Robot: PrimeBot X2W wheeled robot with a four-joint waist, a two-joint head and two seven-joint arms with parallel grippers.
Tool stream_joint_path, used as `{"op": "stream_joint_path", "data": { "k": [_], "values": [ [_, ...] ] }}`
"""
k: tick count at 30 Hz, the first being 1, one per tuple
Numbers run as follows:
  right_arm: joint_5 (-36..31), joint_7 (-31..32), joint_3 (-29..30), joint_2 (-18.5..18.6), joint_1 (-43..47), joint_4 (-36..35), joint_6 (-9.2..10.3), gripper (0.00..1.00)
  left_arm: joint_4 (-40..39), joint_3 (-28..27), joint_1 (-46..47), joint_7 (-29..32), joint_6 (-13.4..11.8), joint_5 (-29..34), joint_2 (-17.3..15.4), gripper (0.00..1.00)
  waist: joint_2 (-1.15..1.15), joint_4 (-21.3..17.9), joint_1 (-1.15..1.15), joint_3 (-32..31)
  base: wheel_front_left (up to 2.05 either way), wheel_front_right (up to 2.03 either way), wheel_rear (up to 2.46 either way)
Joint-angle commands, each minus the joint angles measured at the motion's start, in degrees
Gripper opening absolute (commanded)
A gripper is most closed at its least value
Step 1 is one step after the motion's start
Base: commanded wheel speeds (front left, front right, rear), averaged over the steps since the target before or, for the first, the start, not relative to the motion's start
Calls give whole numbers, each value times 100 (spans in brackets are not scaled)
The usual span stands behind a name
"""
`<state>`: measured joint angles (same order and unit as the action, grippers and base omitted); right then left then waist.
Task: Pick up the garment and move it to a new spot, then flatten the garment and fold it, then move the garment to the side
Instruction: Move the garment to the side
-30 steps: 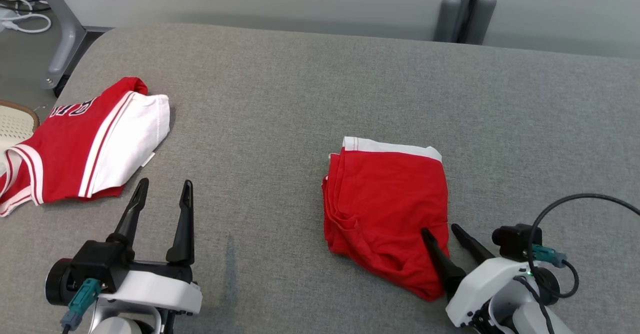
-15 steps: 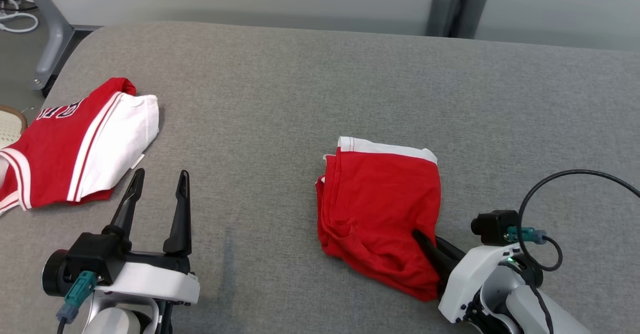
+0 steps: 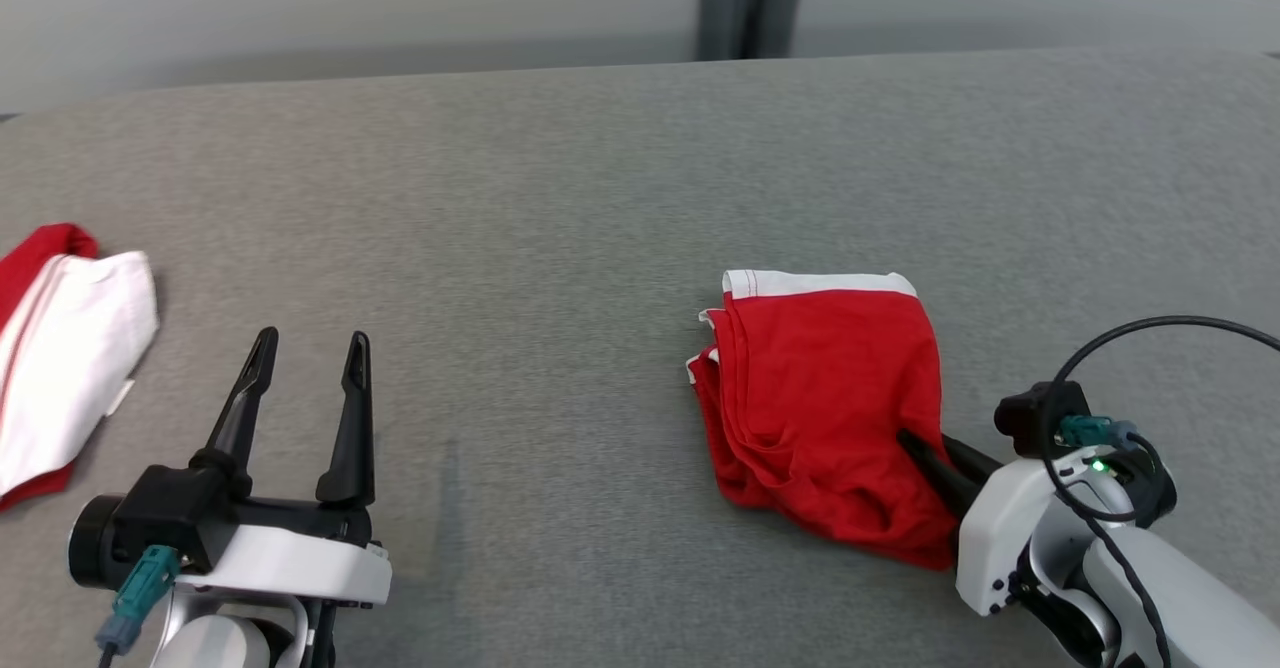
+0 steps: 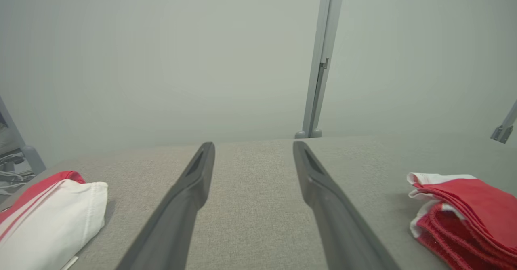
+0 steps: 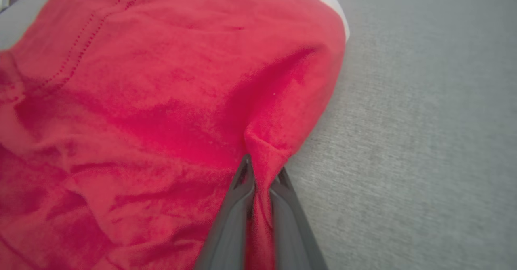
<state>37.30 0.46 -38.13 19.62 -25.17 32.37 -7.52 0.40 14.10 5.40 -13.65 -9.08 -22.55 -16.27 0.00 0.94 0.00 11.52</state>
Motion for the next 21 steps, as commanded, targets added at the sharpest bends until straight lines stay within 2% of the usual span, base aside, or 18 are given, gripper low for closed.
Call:
{"op": "stream_joint_path", "data": {
  "k": [1, 9, 17, 21],
  "values": [
    [-136, 72, -103, 112, -147, -65, 2, 0, -71, -14, 98, 16, 0, 20, -62, 100, 0, -391, 0, 154, 0, 0, 0],
    [-408, 312, -507, 565, -718, -317, 2, 0, -300, 29, 384, 122, 58, 112, -226, 100, 0, -1047, 0, 699, 0, 0, 0],
    [-816, 334, -738, 1517, -1484, -264, 3, 0, -616, 60, 750, 339, 145, 279, -484, 100, 0, -1593, 0, 1359, 0, 0, 0],
    [-1056, 322, -594, 2116, -1887, -100, 3, 0, -799, 101, 944, 482, 184, 368, -633, 100, 0, -1778, 0, 1681, 0, 0, 0]
  ]
}}
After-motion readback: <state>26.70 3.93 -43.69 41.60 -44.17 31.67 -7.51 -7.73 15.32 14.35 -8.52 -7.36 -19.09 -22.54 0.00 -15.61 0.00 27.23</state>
